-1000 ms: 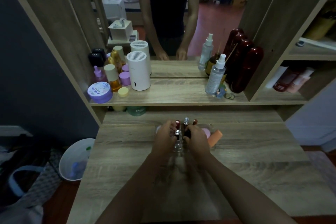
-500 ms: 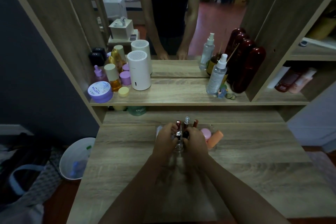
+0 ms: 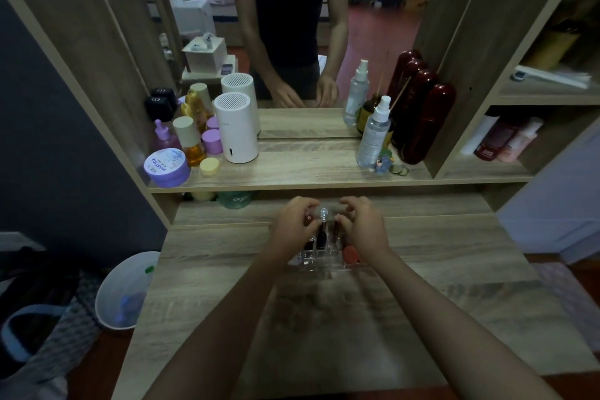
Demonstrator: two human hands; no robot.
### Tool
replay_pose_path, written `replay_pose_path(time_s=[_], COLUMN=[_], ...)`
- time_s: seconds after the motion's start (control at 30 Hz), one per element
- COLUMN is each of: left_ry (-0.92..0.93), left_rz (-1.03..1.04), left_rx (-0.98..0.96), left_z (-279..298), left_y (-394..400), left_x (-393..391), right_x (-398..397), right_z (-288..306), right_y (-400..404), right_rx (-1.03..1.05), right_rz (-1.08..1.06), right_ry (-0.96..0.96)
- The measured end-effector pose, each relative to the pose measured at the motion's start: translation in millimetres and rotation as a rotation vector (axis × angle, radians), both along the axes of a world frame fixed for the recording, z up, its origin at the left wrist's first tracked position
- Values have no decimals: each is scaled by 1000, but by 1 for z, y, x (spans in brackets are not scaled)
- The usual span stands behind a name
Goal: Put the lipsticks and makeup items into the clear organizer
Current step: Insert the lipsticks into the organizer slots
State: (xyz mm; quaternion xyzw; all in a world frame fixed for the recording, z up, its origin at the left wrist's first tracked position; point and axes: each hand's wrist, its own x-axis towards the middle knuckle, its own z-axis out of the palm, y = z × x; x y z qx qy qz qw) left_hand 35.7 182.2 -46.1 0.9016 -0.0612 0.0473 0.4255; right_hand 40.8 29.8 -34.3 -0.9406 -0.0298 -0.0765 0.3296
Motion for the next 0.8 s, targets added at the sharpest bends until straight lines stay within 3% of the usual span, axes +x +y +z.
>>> replay_pose_path(time_s=[0.23, 0.8], left_ry=[35, -23], left_rz=[-35, -49], left_rx=[141, 81], left_z=[4, -4], left_y=[-13, -11], left_x=[10, 14], right_x=[9, 13], right_z=[-1, -4], right_y=[3, -1], right_rx=[-104, -89], right_rz=[36, 48], right_ry=[52, 33])
